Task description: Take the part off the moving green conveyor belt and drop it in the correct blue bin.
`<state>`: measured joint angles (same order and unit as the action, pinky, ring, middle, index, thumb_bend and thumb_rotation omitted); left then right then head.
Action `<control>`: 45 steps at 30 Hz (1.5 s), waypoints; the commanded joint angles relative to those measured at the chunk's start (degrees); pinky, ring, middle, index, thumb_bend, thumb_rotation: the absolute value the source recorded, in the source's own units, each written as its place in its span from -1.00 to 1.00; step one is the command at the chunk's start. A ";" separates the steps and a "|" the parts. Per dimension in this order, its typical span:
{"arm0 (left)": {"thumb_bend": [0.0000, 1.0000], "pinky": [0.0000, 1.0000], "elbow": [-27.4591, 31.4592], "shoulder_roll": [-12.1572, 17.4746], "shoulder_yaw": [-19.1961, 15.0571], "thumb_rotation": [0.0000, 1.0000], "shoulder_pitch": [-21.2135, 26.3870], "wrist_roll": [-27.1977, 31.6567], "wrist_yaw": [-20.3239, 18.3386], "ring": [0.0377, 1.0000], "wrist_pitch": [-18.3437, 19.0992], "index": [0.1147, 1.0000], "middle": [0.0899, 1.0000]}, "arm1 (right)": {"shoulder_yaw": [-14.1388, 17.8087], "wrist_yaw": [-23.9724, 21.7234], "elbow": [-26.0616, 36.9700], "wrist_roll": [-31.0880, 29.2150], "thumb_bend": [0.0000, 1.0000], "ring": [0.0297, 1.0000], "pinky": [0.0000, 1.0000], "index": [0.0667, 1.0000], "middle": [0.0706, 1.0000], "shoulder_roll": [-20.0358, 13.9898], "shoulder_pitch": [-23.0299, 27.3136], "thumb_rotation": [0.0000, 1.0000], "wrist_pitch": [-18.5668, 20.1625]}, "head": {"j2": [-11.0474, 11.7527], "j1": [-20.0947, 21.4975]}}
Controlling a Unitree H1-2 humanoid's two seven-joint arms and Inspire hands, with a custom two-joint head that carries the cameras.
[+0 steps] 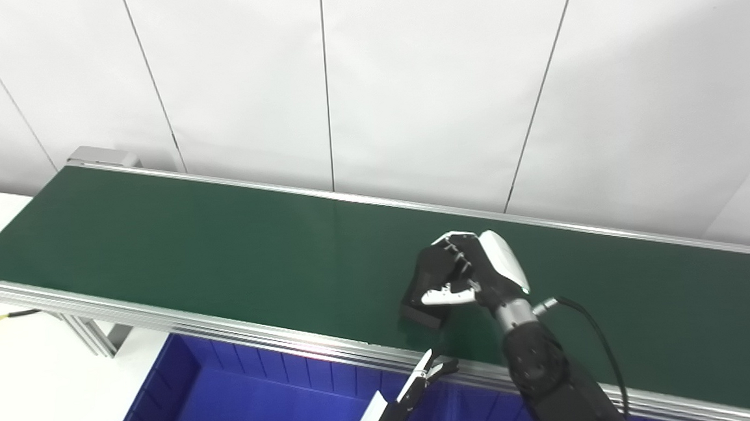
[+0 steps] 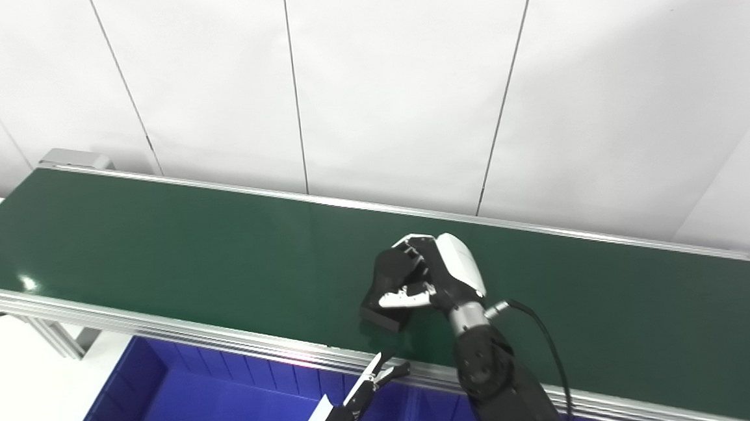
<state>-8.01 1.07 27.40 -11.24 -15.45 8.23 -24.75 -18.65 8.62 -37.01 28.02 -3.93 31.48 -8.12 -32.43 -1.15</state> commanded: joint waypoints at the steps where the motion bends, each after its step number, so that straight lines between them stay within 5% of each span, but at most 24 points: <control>1: 0.86 1.00 1.82 -1.43 0.35 1.00 0.83 0.66 -0.83 0.89 -2.14 1.00 0.80 | 1.91 -0.86 5.22 -1.58 0.04 -0.44 -0.54 0.00 -0.23 -1.30 0.89 -1.00 0.24 | -0.60 1.73; 10: 0.73 1.00 4.82 0.36 -0.44 1.00 1.00 3.44 -1.86 0.92 -2.13 1.00 0.83 | 4.01 0.33 15.52 1.09 0.04 -0.45 -0.54 -0.01 -0.25 -4.96 -4.54 -1.00 -0.82 | -3.58 12.51; 16: 0.58 1.00 7.91 1.13 -2.79 1.00 0.63 6.30 -5.20 0.98 -1.99 1.00 0.89 | 6.56 -1.23 23.72 2.17 0.03 -0.50 -0.57 -0.01 -0.27 -6.13 -6.59 -1.00 3.68 | -7.61 18.37; 24: 0.68 0.96 14.90 2.72 -7.37 1.00 1.46 9.08 -9.87 0.88 3.58 1.00 0.83 | 8.61 -5.12 34.69 3.01 0.04 -0.43 -0.53 -0.02 -0.22 -8.04 -9.52 -1.00 9.18 | -13.36 26.75; 33: 0.65 0.88 18.18 2.42 -10.85 1.00 3.58 9.01 -12.13 0.85 7.71 1.00 0.77 | 10.23 -8.81 42.29 3.29 0.04 -0.43 -0.51 -0.01 -0.25 -11.19 -14.72 -1.00 10.94 | -17.37 30.69; 40: 0.68 0.85 17.62 2.43 -12.60 1.00 4.79 9.52 -12.93 0.84 8.46 1.00 0.74 | 11.36 -10.84 46.63 3.80 0.04 -0.42 -0.51 -0.01 -0.26 -12.05 -20.12 -1.00 12.41 | -17.34 31.23; 45: 0.62 0.84 17.13 1.97 -13.16 1.00 4.72 9.13 -13.08 0.84 7.96 1.00 0.73 | 10.80 -11.40 50.38 6.03 0.04 -0.44 -0.51 -0.02 -0.28 -14.43 -26.64 -1.00 9.75 | -15.99 30.17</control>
<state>8.43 3.35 14.36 -7.40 -6.20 -4.72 -15.29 -8.22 -3.33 11.17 33.55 -17.24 4.61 4.01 -48.35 29.10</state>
